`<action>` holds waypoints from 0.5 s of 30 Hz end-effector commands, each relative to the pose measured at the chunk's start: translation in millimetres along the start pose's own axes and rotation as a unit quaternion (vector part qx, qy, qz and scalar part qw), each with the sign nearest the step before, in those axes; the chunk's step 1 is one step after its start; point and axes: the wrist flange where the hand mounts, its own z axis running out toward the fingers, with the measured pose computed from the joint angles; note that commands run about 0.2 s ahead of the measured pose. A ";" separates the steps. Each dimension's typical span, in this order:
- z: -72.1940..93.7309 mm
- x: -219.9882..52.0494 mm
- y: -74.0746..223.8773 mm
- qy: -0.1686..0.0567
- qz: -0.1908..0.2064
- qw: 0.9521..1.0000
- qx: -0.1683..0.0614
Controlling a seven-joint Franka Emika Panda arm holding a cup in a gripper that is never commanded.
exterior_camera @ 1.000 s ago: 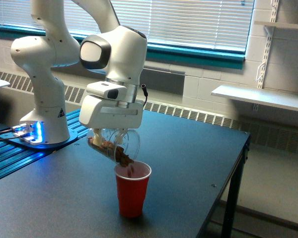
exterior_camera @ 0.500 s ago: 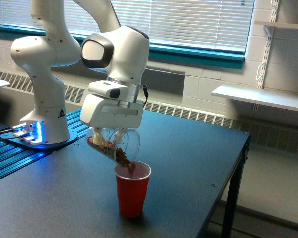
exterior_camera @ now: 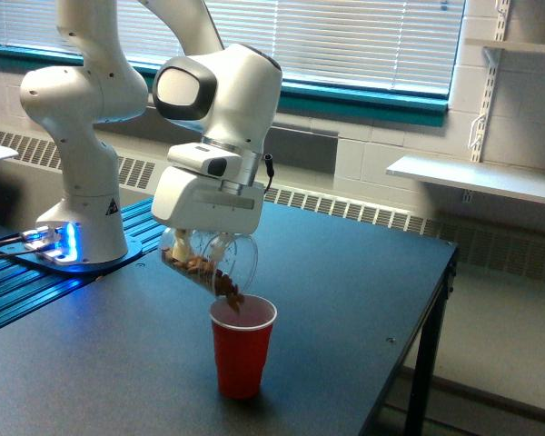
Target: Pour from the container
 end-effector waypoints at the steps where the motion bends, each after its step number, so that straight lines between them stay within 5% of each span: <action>1: -4.2 1.9 -5.7 0.007 -0.007 1.000 -0.013; 15: -6.4 4.4 -10.9 0.013 -0.027 0.999 -0.037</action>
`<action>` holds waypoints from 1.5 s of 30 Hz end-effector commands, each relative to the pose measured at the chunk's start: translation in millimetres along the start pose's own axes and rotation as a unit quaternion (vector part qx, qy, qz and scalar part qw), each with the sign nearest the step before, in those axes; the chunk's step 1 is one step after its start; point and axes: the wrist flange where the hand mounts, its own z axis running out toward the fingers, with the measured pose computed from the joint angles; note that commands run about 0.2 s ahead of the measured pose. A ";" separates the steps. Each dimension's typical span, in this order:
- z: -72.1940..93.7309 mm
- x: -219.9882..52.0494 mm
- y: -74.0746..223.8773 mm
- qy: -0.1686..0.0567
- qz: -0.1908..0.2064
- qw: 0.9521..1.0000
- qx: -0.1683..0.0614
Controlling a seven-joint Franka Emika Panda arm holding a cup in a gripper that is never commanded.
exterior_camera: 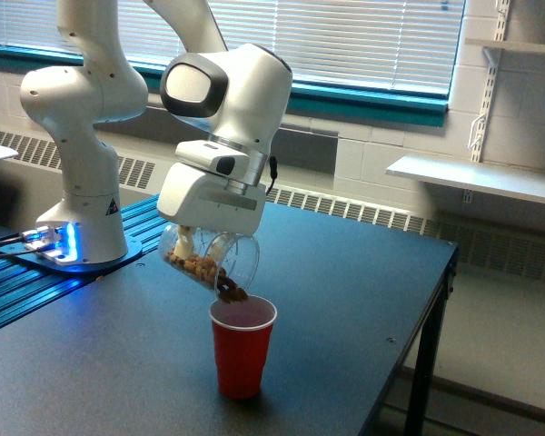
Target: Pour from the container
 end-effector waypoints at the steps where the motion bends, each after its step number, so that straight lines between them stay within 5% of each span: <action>1: -3.5 0.4 -5.7 0.007 -0.011 1.000 -0.012; 45: -6.8 0.0 -5.2 -0.007 -0.066 0.996 -0.055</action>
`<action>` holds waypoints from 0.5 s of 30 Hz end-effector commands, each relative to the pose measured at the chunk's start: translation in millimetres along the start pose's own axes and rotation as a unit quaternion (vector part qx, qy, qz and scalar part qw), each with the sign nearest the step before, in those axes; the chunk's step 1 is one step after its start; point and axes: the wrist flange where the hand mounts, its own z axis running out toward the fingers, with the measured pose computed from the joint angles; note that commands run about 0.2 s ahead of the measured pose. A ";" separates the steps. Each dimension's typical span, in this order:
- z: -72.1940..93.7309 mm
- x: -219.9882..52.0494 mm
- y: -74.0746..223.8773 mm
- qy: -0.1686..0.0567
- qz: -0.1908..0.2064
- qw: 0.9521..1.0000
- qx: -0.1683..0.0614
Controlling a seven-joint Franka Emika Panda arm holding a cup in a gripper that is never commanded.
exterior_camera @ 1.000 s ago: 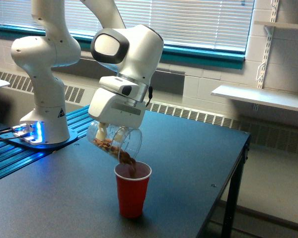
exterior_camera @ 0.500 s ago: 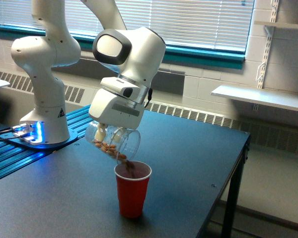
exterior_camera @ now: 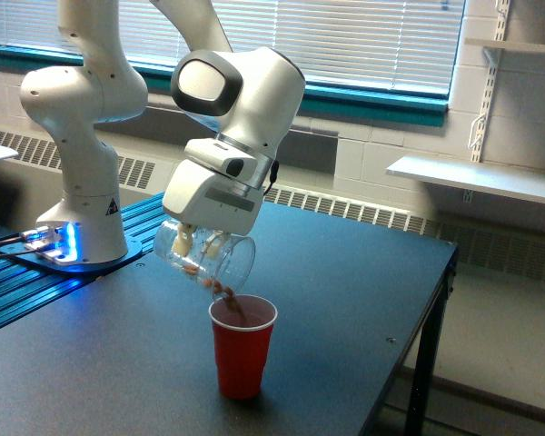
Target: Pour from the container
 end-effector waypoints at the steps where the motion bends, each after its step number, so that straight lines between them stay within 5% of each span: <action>1: -6.5 -0.3 -1.5 0.001 -0.023 1.000 -0.006; 15: -7.7 -0.3 -1.1 -0.001 -0.028 1.000 -0.003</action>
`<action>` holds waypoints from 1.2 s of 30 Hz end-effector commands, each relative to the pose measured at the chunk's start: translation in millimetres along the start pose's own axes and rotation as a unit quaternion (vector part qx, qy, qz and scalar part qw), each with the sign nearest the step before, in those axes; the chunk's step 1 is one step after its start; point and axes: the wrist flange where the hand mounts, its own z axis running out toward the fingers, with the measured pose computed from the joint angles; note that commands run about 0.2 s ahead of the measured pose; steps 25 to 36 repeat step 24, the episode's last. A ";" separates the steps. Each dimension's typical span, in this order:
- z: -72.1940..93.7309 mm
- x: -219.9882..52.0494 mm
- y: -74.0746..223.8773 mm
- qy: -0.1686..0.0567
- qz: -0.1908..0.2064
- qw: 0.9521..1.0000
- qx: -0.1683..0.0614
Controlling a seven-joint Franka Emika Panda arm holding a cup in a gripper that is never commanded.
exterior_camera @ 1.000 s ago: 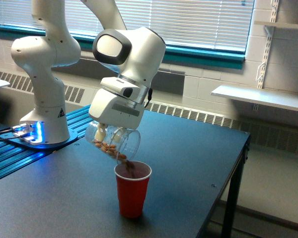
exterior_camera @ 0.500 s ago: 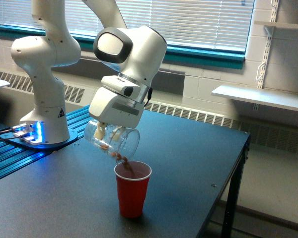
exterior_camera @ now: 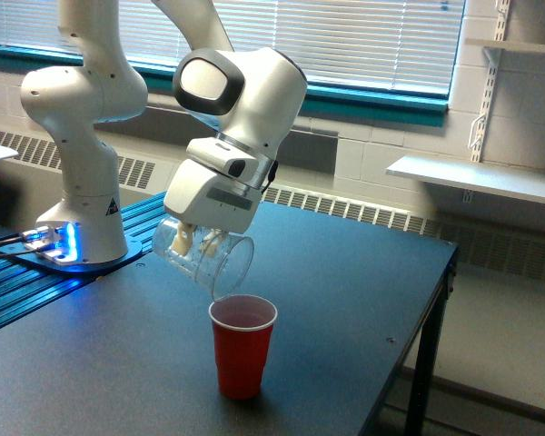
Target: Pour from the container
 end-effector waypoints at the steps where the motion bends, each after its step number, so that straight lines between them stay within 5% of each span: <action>1: -6.7 1.1 -0.8 0.004 -0.009 1.000 0.005; 20: -19.3 7.1 8.2 0.013 0.022 0.999 0.046; 36: -19.8 6.9 11.0 0.022 0.024 0.998 0.048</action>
